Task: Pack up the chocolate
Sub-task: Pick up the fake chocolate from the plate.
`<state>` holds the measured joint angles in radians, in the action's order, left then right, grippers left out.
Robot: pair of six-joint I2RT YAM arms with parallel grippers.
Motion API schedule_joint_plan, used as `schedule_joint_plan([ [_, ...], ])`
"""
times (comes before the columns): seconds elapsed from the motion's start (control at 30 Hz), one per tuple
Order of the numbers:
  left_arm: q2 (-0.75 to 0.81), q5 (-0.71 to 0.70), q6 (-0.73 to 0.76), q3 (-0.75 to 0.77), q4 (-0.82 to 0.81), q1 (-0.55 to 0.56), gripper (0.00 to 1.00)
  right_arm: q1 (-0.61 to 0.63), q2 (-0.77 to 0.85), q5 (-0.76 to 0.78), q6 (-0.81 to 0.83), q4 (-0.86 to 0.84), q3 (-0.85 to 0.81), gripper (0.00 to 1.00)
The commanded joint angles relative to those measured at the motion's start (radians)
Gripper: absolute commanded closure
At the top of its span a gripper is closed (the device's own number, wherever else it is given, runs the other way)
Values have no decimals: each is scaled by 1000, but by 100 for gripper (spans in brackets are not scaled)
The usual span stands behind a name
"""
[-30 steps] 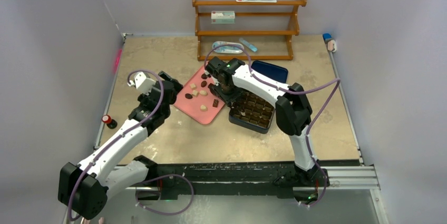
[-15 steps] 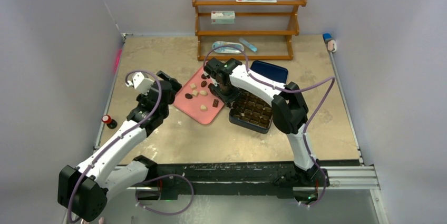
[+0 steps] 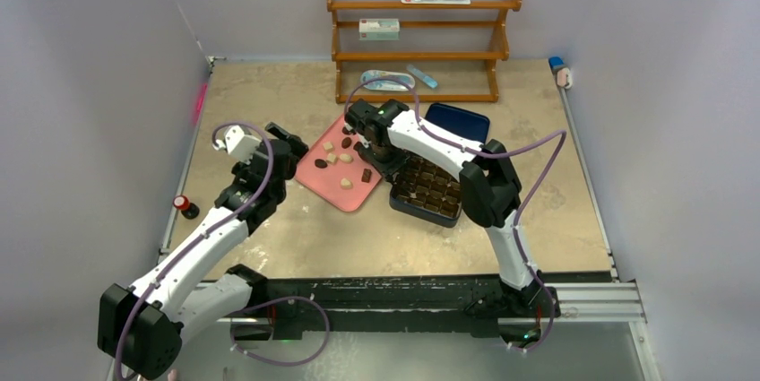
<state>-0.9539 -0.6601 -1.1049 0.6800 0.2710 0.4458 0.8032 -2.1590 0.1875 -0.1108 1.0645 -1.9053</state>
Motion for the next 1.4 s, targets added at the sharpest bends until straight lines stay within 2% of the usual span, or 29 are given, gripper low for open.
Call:
schedule_joint_plan([
  [0.0, 20, -1, -10, -5, -22, -6, 0, 7, 24, 21, 8, 37, -33, 100],
  [1.17, -2, -6, -17, 17, 6, -7, 0, 14, 130, 25, 18, -4, -3, 100],
  [1.27, -3, -1, -18, 16, 4, -7, 0, 14, 111, 30, 13, 2, -8, 87],
  [1.37, -3, -1, -15, 15, 5, -7, 0, 14, 93, 9, 7, 26, -22, 82],
])
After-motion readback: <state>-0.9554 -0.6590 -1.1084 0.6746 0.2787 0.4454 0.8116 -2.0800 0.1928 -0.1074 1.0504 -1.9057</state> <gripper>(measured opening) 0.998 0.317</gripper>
